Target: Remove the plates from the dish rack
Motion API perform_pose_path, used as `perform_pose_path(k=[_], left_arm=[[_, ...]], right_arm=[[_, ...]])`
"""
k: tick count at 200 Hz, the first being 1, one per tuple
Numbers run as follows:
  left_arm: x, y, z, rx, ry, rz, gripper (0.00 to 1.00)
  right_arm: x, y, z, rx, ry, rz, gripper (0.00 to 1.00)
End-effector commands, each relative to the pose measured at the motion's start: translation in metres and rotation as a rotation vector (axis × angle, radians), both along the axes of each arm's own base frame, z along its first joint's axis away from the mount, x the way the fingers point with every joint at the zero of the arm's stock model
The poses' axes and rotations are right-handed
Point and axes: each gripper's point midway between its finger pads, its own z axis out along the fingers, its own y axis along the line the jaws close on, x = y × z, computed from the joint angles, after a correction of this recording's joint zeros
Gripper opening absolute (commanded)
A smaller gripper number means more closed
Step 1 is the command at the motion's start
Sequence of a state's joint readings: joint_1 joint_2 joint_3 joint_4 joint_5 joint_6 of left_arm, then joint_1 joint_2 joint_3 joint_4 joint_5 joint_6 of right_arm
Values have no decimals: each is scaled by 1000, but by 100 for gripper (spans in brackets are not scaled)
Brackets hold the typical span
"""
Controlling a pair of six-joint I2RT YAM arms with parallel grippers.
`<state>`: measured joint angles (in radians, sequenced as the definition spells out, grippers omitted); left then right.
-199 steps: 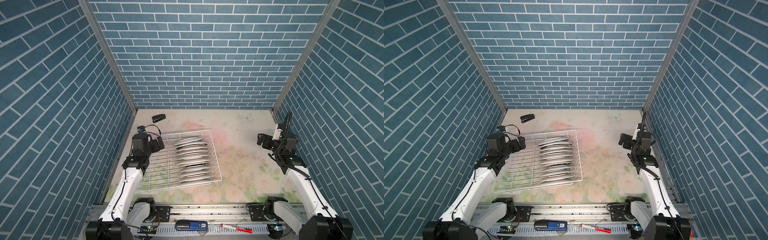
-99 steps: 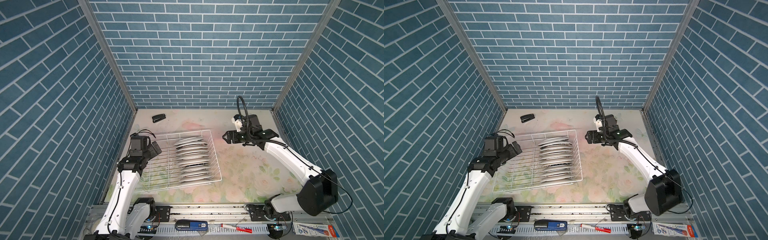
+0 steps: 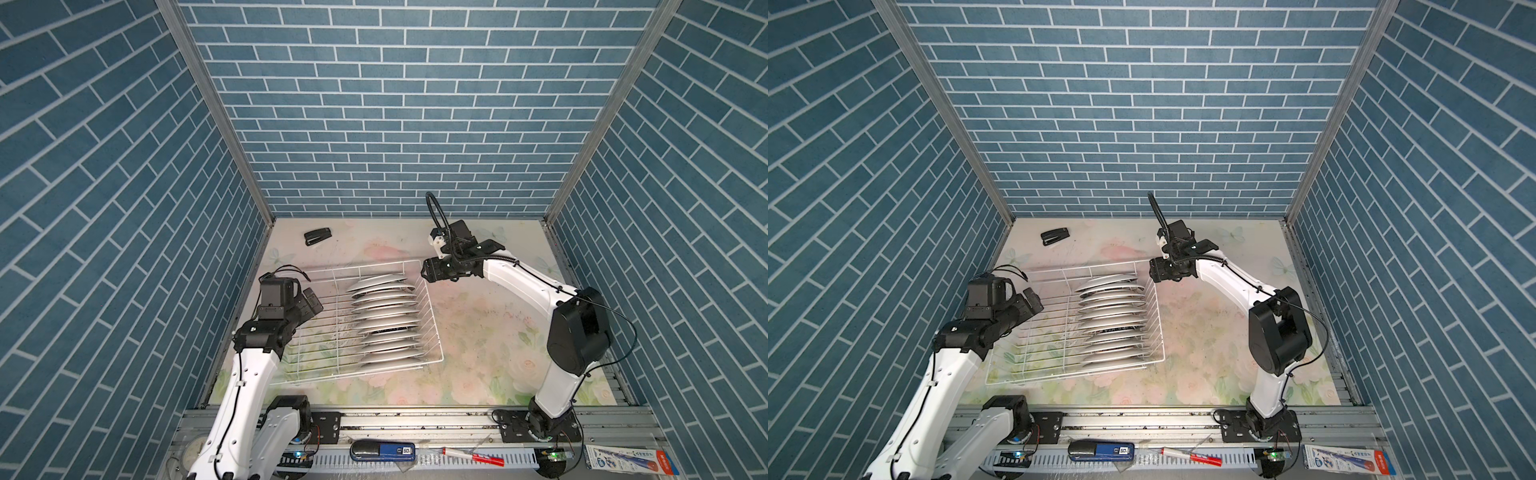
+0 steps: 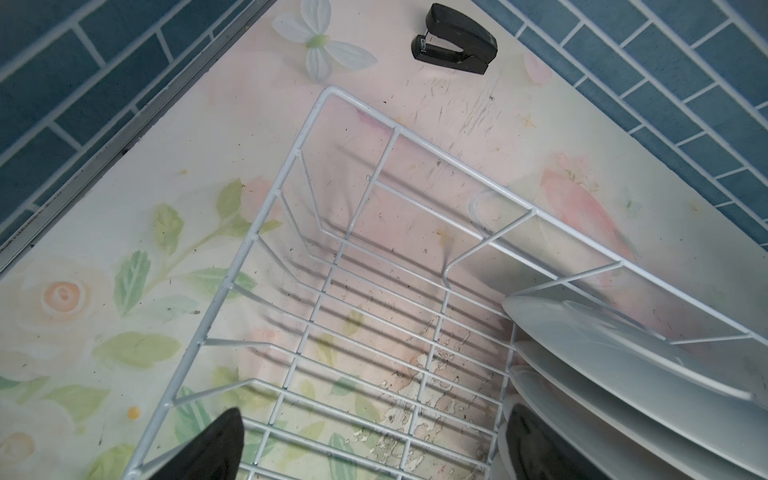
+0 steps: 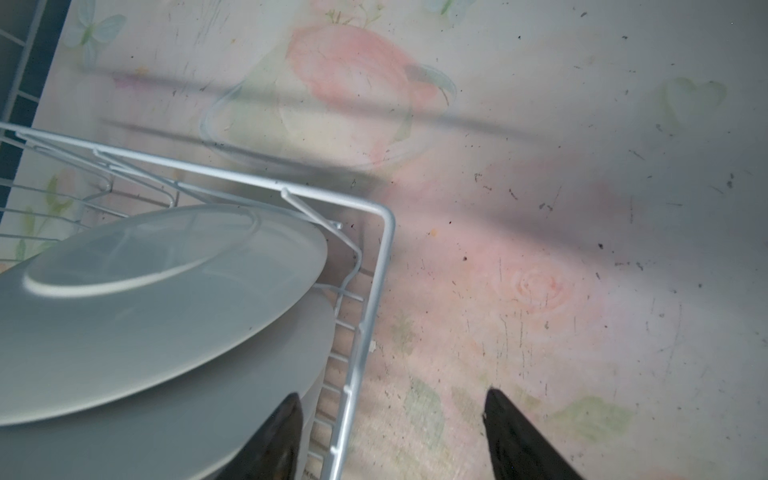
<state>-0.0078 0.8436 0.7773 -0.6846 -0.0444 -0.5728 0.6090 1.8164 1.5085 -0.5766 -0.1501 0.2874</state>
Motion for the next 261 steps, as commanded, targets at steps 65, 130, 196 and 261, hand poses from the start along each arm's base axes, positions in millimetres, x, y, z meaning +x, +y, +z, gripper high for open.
perform_pose_path(k=[65,130,196,261], left_arm=[[-17,18,-9,45,51,107,99],[-20,23,-13,47,72,152,99],[-21,19,-13,33,53,128,99],[-24,5,-12,-24,38,71,99]], right_arm=[[30,12,-19,-73,12,-17,58],[49,11,-34,-146,16,-58,49],[69,-9,-45,-252,-12,-133,36],[92,-31,-51,-219,9,-232,21]])
